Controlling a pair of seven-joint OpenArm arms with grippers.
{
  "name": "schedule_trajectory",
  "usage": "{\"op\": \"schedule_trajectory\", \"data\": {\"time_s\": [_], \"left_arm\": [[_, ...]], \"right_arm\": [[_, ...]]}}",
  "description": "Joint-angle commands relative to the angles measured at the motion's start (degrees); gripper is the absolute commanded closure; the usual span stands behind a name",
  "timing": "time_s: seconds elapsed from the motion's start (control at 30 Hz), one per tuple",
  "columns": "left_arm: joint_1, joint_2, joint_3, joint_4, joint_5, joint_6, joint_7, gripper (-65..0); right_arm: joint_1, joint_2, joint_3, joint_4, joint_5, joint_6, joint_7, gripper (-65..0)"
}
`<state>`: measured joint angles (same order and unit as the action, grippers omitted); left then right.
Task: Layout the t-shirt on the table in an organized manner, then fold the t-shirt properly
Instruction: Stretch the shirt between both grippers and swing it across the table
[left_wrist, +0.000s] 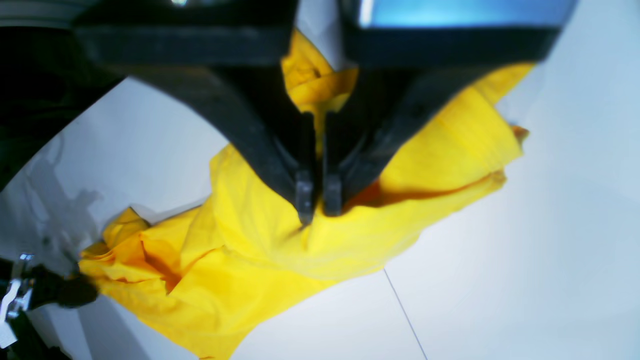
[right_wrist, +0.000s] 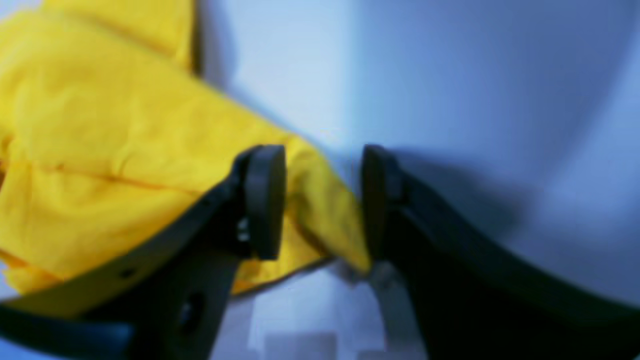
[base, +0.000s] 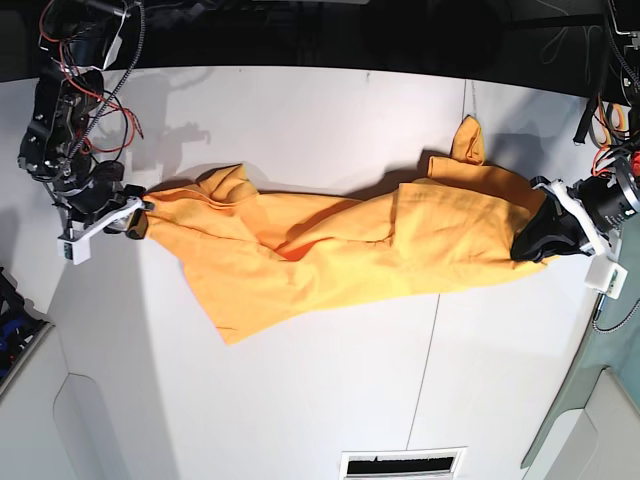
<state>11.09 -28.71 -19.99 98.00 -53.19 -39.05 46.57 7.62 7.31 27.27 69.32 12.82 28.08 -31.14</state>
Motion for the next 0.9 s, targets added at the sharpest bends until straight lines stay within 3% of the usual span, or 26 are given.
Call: {"op": "schedule_trajectory", "data": {"time_s": [0.0, 0.2, 0.4, 0.47, 0.53, 0.57, 0.7, 0.87], "left_arm": [[-0.6, -1.0, -0.5, 1.0, -1.5, -1.0, -1.0, 0.0], [-0.6, -1.0, -0.5, 1.0, -1.6, -1.0, -0.9, 0.0], [-0.6, -1.0, -0.5, 1.0, -2.7, -1.0, -0.9, 0.0], [-0.6, -1.0, -0.5, 1.0, -2.7, -1.0, -0.7, 0.0], [-0.6, -1.0, -0.5, 1.0, -2.8, -1.0, 0.0, 0.0], [-0.6, -1.0, -0.5, 1.0, -2.7, -1.0, 0.0, 0.0], [-0.6, -1.7, -0.5, 1.1, -2.9, -1.0, 0.0, 0.0], [-0.5, -2.1, -4.1, 4.3, -6.9, -1.0, 1.8, 0.0]], "right_arm": [[1.1, 0.8, 1.2, 1.3, 1.7, 0.2, 1.0, -28.6], [1.0, 1.4, 2.6, -0.1, 3.0, 0.3, -2.0, -29.1], [1.1, 1.4, -0.8, -6.9, 3.1, 1.1, -0.2, -28.7], [1.1, 1.4, -2.3, -7.8, 3.0, 1.1, 0.6, -20.9], [1.1, 1.4, -3.2, -7.7, 3.1, 1.1, 0.6, -3.8], [1.1, 1.4, -3.3, -7.4, 3.1, 1.1, 0.6, 0.0], [1.1, 1.4, -3.2, -4.7, 3.1, 2.0, -0.6, 0.0], [-2.0, 2.6, -3.2, 4.8, 7.3, 2.2, -8.3, 0.0]]}}
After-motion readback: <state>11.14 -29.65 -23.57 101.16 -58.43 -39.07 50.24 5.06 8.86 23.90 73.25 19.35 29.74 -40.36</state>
